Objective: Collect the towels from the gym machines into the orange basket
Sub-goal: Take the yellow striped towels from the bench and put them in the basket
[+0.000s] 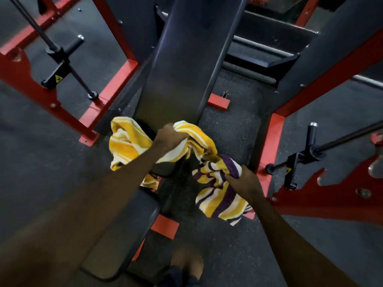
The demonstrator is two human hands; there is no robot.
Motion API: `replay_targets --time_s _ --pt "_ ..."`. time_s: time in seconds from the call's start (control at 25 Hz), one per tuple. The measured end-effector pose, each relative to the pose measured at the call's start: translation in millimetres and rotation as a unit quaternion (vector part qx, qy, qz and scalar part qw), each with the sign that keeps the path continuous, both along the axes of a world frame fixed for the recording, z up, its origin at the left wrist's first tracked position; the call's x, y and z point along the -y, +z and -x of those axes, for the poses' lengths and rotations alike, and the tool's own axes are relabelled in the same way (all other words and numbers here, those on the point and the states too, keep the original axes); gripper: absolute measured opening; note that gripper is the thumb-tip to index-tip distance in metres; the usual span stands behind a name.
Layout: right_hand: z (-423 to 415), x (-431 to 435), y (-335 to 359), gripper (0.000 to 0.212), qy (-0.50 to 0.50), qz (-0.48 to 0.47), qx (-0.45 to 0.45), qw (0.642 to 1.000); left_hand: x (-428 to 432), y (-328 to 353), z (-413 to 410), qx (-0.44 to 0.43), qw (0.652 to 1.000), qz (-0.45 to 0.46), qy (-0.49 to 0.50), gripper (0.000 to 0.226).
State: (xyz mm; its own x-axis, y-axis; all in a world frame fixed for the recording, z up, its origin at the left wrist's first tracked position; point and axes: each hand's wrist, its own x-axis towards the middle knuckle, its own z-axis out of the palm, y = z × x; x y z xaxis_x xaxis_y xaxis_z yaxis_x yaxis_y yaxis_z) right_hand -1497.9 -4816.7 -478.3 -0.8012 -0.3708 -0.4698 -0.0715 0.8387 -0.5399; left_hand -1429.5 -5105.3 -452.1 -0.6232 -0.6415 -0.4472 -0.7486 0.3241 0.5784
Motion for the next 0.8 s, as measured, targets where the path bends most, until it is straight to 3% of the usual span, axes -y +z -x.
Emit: replay_targets --time_s 0.16,0.32,0.52,0.8 --pt "-13 -3 53 0.050 0.001 0.012 -0.027 1.000 -36 46 -24 -0.052 0.994 -0.071 0.065 0.078" --pt "-31 -14 108 0.042 -0.008 0.033 -0.058 0.998 -57 113 -45 -0.095 0.989 -0.097 0.059 0.102" --pt "-74 -56 167 0.047 -0.028 0.047 -0.065 0.996 -100 191 -98 -0.171 0.984 -0.015 0.049 0.046" --pt "-140 -177 255 0.054 -0.067 0.073 -0.098 0.990 -230 280 -146 -0.185 0.982 0.015 -0.029 0.045"
